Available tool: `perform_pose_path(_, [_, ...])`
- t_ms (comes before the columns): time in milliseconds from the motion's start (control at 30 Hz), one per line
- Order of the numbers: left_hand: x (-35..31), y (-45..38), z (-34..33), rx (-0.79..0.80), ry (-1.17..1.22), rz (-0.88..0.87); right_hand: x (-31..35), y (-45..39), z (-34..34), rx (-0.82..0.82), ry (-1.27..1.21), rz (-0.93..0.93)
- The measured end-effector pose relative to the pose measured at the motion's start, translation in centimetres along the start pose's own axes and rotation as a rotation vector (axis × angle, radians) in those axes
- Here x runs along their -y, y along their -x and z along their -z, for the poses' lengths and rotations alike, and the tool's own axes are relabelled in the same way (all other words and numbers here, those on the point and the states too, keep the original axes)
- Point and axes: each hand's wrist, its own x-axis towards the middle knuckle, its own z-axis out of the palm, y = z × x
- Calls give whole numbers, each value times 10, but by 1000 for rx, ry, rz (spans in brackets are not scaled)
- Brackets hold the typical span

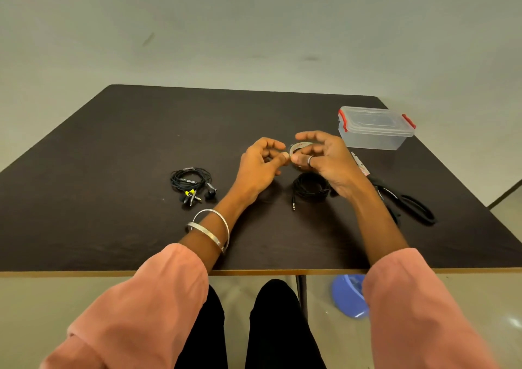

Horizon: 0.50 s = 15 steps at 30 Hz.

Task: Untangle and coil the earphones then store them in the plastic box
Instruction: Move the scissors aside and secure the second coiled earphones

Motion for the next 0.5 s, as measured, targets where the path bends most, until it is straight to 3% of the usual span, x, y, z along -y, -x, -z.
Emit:
perform_pose_path(233, [4, -7, -4, 90, -48, -15, -14, -2, 14, -25, -47, 90])
perform_pose_path(367, [6, -7, -8, 160, -160, -60, -16, 0, 16, -80, 79, 201])
perform_pose_path(500, [2, -3, -10, 109, -278, -61, -24, -1, 19, -239, 136, 296])
